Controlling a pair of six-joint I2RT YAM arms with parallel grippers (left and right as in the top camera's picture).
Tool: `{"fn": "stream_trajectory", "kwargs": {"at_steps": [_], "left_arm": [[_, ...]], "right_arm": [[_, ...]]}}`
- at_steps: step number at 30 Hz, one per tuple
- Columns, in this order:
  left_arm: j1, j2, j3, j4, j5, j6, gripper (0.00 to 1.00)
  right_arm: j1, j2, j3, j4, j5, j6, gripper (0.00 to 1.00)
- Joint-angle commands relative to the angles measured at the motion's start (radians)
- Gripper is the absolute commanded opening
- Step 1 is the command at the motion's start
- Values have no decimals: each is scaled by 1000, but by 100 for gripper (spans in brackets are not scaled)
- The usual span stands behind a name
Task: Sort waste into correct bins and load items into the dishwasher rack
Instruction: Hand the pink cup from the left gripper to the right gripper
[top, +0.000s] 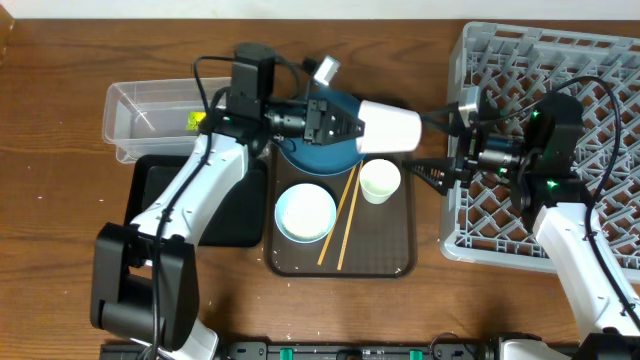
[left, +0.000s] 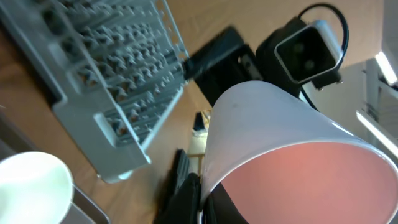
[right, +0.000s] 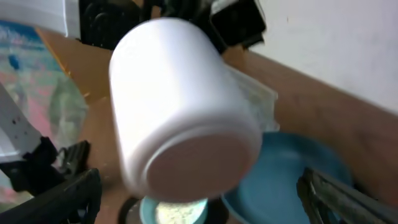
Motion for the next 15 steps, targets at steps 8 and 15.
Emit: {"fn": "stream_trajectory", "kwargs": {"at_steps": [8, 15], "left_arm": [[-34, -7, 6, 6, 43, -12, 6], [-39, -7, 6, 6, 30, -12, 6]], "right_arm": [[15, 4, 18, 128, -35, 40, 94], [24, 4, 18, 127, -69, 40, 79]]}}
